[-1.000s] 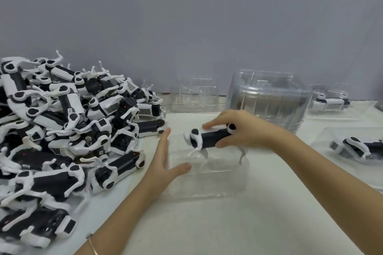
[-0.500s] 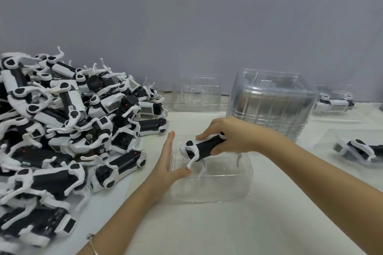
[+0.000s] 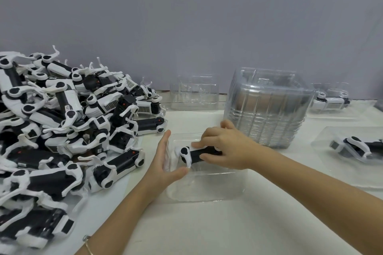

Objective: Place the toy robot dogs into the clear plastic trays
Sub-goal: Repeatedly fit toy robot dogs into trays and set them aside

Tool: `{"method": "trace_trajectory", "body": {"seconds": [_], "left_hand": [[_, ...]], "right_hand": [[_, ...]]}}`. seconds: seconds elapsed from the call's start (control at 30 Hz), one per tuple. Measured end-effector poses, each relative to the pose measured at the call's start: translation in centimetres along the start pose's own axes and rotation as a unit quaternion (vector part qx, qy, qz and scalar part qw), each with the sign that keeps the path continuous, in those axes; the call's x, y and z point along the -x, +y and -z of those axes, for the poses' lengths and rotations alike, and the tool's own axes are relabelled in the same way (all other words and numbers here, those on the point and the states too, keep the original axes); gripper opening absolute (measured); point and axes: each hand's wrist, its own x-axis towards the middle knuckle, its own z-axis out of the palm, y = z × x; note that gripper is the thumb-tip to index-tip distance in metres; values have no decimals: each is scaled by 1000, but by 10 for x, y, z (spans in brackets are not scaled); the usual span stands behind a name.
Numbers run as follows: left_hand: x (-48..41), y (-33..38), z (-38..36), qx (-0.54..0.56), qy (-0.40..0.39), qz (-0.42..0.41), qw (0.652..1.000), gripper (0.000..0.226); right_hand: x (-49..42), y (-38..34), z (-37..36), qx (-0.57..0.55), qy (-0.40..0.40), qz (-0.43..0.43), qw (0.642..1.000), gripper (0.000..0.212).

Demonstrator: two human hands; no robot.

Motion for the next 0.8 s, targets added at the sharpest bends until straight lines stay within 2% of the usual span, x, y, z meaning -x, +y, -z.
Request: {"method": "trace_trajectory", "body": {"seconds": [0.07,0.27,0.47,0.57,0.67,0.8], "left_hand": [[0,1,-1,0,6,-1,1000,114],[1,2,-1,-2,16,7,1000,115],[3,1,-5,-9,14,5,1000,112],[3,4,-8,4,4,-6,1000,114],[5,5,-11,28,-35,-25,999,96],[1,0,-8,37,-25,-13,999,97]], "right_hand": [[3,4,-3,23,27,-10,999,39],[-2,-1,3,86,-5,-92,992,50],[4,-3,14,-71,-13,-141,987,38],[-1,-7,6,-63,-11,-151,986,35],[0,-8,-7,-14,6,-125,992,36],[7,1,-14,70,4,-73,995,37]]}}
